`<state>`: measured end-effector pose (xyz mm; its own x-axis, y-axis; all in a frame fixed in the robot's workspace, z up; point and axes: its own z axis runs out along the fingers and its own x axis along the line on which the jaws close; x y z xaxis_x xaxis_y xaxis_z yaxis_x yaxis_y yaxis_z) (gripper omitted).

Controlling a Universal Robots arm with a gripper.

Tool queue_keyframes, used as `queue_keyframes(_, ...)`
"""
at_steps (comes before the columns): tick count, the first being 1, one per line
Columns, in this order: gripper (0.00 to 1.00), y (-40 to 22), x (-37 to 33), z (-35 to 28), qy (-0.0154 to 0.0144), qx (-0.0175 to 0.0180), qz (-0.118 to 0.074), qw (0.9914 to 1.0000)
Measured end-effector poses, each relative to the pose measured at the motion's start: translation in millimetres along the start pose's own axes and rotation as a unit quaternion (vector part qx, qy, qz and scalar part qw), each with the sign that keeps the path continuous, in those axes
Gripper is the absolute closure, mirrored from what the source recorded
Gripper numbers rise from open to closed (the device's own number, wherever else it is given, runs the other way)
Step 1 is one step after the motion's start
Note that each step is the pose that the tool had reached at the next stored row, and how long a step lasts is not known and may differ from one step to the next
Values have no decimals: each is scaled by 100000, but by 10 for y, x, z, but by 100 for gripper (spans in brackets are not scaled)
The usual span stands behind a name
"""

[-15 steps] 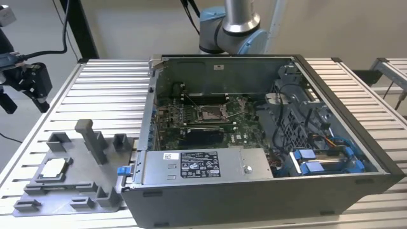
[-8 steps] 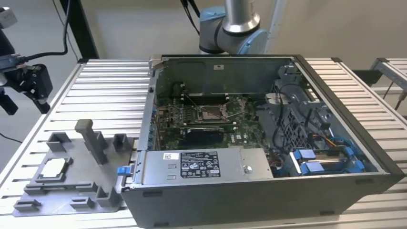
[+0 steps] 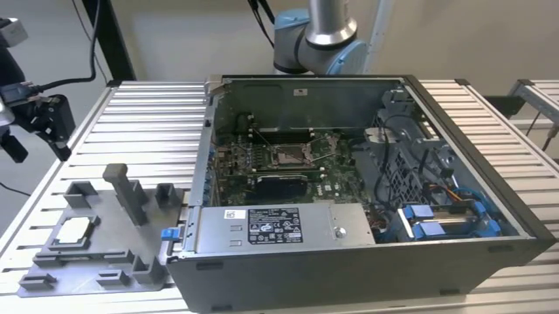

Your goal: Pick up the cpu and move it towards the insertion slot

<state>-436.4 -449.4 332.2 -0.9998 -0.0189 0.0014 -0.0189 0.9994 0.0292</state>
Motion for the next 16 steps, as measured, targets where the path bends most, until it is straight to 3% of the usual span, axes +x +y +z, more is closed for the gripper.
queue_keyframes(8,0,-2,0,87,8,171,8,100000)
queue_keyframes(16,0,-3,0,104,0,171,10,100000)
